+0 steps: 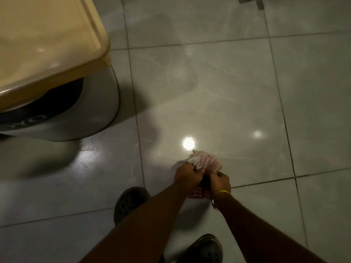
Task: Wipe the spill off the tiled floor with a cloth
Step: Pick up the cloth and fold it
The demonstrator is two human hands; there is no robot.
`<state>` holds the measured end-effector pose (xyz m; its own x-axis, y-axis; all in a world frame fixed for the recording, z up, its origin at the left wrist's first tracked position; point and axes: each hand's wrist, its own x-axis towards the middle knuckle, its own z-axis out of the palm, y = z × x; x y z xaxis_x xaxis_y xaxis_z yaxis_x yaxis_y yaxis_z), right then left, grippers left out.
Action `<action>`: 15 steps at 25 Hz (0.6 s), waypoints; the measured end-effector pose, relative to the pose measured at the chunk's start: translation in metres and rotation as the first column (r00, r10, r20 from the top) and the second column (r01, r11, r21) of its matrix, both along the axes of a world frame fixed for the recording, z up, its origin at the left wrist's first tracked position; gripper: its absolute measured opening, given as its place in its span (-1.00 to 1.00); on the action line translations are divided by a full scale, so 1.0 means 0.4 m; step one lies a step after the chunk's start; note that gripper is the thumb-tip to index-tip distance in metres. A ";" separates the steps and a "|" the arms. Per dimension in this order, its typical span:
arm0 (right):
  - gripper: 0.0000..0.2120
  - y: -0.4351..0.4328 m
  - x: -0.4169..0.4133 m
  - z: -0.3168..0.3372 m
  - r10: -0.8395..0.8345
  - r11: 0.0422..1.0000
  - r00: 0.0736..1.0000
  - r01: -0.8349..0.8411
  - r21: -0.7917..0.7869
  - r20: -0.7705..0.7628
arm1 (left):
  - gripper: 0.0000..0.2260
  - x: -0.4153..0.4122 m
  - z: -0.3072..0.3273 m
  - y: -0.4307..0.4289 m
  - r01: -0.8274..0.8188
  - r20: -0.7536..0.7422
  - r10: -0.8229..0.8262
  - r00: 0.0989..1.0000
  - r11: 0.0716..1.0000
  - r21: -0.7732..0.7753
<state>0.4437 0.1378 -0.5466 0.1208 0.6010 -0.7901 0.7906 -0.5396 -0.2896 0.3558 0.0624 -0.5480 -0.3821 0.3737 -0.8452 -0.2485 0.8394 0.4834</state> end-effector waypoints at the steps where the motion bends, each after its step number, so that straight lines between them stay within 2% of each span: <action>1: -0.75 0.011 -0.014 0.016 -0.030 1.000 0.998 0.029 -0.005 -0.059 | -0.64 -0.023 0.016 0.021 -0.038 0.052 0.038 0.998 0.999 -0.010; 3: -0.75 0.035 -0.047 0.059 -0.081 0.997 0.980 0.078 -0.025 -0.180 | -0.58 -0.074 0.054 0.057 -0.137 0.159 0.144 0.977 0.989 -0.057; 5: -0.80 0.066 -0.090 0.126 -0.147 0.989 0.938 0.130 -0.075 -0.313 | -0.49 -0.129 0.109 0.083 -0.247 0.256 0.252 0.933 0.968 -0.052; 6: -0.75 0.087 -0.120 0.170 -0.183 0.983 0.914 0.158 -0.098 -0.362 | -0.48 -0.159 0.146 0.096 -0.307 0.293 0.303 0.907 0.951 -0.033; 8: -0.70 0.138 -0.185 0.264 -0.202 0.979 0.873 0.165 -0.122 -0.444 | -0.56 -0.222 0.231 0.125 -0.362 0.324 0.331 0.886 0.931 0.038; 10: -0.70 0.191 -0.262 0.369 -0.198 0.980 0.836 0.158 -0.121 -0.512 | -0.70 -0.296 0.333 0.155 -0.396 0.320 0.346 0.882 0.912 0.105; 12: -0.71 0.242 -0.363 0.490 -0.140 0.990 0.821 0.130 -0.057 -0.553 | -0.72 -0.391 0.459 0.185 -0.461 0.270 0.406 0.873 0.868 0.185; 15: -0.63 0.295 -0.529 0.662 -0.034 0.998 0.773 0.065 0.026 -0.634 | -0.48 -0.554 0.649 0.205 -0.430 0.077 0.429 0.900 0.846 0.314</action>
<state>0.2320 0.2557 -0.2816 -0.3667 0.6438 -0.6716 0.3927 -0.5473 -0.7391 0.1343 0.1446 -0.2883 -0.5638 0.4193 -0.7115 -0.5508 0.4510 0.7023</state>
